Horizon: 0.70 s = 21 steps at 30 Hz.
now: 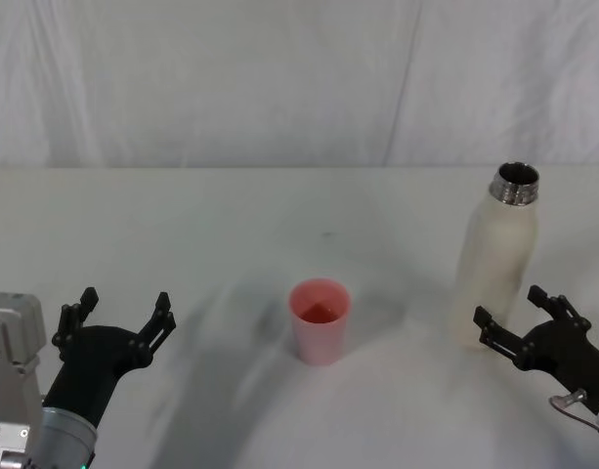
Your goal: Grasp the thermos with one hand and pour water into the cup lid.
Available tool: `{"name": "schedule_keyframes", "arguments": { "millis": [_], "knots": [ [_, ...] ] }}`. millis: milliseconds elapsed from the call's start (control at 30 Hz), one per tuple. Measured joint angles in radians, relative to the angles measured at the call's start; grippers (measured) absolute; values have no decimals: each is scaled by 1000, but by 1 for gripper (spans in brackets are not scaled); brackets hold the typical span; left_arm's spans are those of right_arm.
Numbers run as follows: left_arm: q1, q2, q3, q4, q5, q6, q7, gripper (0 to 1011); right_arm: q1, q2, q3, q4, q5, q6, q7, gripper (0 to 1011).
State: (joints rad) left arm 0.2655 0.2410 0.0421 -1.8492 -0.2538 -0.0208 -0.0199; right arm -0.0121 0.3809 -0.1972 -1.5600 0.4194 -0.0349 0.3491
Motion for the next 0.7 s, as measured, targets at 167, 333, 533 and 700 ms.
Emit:
{"name": "schedule_keyframes", "arguments": {
  "millis": [167, 333, 533, 700],
  "knots": [
    [0, 0, 0, 0, 0, 0, 0, 1001, -18, 7, 12, -23, 5, -4, -7, 1001],
    [0, 0, 0, 0, 0, 0, 0, 1001, -38, 8, 30, -44, 10, -15, -16, 1001],
    [0, 0, 0, 0, 0, 0, 0, 1001, -61, 0, 49, -69, 17, -42, -27, 1001],
    [0, 0, 0, 0, 0, 0, 0, 1001, -81, -12, 63, -94, 18, -63, -39, 1001]
  ]
}}
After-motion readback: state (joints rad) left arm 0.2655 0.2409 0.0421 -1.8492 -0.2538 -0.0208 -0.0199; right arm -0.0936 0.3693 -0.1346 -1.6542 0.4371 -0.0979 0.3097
